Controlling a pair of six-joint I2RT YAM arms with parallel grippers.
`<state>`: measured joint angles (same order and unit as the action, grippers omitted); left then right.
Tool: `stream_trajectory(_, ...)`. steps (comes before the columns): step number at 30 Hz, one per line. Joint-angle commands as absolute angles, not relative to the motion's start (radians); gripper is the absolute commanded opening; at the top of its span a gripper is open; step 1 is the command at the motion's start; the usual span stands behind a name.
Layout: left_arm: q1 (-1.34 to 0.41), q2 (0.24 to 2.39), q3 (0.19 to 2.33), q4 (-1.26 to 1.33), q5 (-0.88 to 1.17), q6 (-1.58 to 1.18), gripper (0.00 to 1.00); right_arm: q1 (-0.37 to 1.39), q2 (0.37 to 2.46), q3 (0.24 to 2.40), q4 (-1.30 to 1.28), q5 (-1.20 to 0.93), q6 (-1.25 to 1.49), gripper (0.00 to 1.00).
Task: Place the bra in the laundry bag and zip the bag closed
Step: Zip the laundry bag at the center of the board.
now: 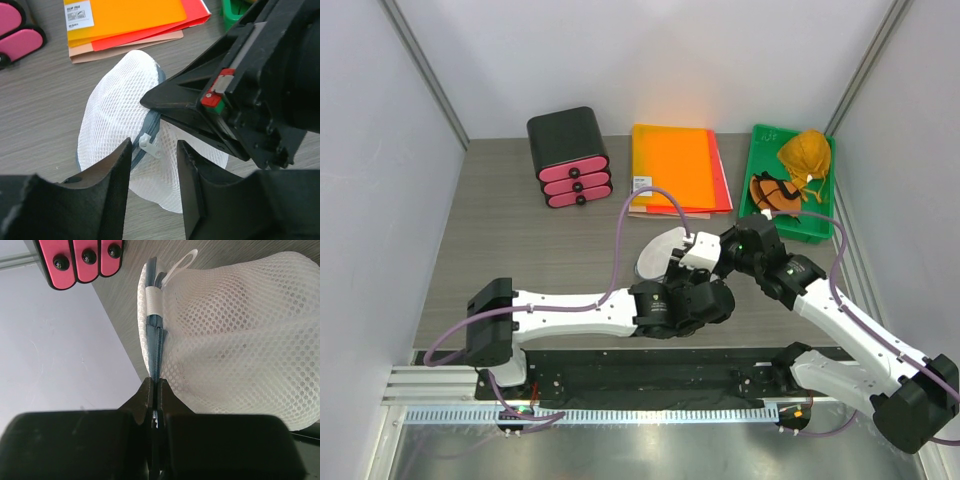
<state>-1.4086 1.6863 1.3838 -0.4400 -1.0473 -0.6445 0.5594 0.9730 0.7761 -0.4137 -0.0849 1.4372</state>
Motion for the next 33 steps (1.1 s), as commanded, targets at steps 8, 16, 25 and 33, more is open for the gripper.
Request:
stream_trajectory(8, -1.381, 1.674, 1.405, -0.483, -1.068, -0.715, 0.17, 0.565, 0.954, 0.822, -0.382, -0.066, 1.45, 0.01)
stream_trajectory(16, -1.381, 1.628, 1.37, -0.486, -1.003, -0.692, 0.03, 0.566, 0.96, 0.818, -0.377, -0.06, 1.434, 0.01)
stream_trajectory(25, -1.382, 1.468, 1.175, -0.392, -0.852, -0.625, 0.0, 0.436, 1.029, 0.871, -0.327, -0.177, 1.267, 0.01)
stream_trajectory(33, -1.39, 1.35, 1.016, -0.298, -0.726, -0.535, 0.0, 0.324, 1.282, 0.969, -0.181, -0.422, 1.071, 0.01)
